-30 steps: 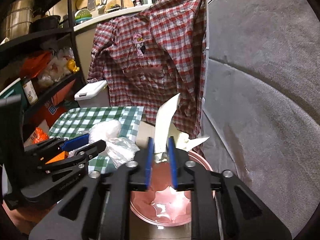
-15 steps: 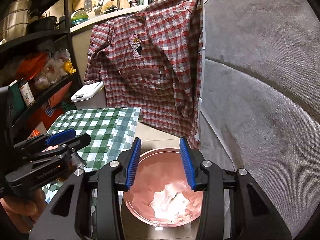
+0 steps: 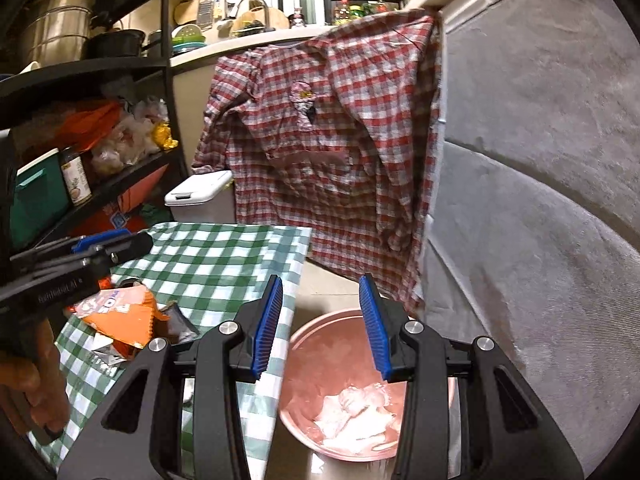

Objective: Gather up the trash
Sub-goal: 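Open the left tool and the right tool to drop both items into the bucket, then grasp the orange plastic bag on the table with the left tool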

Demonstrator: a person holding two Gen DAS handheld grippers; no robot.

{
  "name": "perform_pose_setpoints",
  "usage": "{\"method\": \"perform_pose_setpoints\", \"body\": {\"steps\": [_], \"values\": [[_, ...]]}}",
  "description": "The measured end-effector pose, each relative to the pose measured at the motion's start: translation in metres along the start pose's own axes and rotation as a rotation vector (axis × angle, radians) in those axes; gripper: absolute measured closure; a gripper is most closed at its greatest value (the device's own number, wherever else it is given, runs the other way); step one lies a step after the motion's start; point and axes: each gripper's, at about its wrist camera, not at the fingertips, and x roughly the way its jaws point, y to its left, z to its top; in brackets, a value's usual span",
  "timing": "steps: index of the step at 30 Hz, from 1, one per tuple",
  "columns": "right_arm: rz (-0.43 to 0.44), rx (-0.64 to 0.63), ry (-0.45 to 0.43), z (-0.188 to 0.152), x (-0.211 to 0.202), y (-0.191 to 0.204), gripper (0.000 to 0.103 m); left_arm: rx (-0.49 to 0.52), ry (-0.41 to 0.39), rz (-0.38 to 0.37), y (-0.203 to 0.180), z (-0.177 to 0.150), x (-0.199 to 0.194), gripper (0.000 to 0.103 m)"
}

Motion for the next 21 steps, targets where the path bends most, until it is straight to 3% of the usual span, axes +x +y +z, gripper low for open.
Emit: {"method": "perform_pose_setpoints", "body": {"steps": [8,16,21], "values": [[0.093,-0.039,-0.02,0.002,-0.001,0.044,0.083,-0.017,-0.052,0.084,0.065,0.005,-0.036,0.067],[0.231,-0.049,0.003,0.001,0.016,0.093,0.085,-0.093,-0.076,0.216,0.161,0.001,-0.067,0.069],[0.332,-0.032,0.088,-0.008,0.045,0.122,0.084,-0.11,-0.059,0.279,0.211,-0.007,-0.073,0.069]]}}
